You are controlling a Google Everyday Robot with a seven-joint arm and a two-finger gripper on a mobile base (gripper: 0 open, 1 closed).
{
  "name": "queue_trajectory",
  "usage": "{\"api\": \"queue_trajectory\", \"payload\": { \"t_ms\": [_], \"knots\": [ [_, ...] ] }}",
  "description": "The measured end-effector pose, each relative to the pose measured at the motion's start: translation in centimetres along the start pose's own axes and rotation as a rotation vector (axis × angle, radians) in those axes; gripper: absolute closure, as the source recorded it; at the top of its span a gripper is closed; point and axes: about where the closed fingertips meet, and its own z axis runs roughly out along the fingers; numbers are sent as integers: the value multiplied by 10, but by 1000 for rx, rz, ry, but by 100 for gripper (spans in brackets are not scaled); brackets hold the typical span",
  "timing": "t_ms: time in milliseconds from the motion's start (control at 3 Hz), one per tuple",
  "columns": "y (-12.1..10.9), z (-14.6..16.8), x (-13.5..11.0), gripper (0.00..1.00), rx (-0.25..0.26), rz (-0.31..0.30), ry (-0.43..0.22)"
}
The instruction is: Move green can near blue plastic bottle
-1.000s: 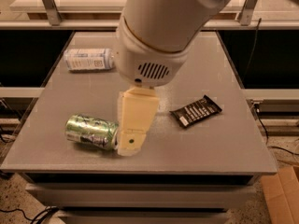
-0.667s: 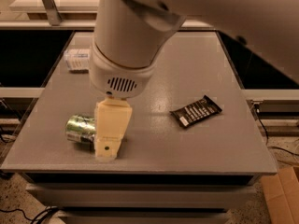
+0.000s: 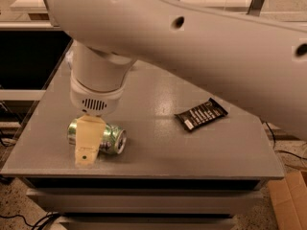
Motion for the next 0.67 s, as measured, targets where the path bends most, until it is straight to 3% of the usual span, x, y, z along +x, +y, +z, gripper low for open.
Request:
{"api": "queue_trajectory", "payload": {
  "t_ms": [333, 667],
  "knots": [
    [-10, 27, 4, 0, 0, 56, 26],
    [-18, 44, 12, 18, 3, 103, 40]
  ]
}}
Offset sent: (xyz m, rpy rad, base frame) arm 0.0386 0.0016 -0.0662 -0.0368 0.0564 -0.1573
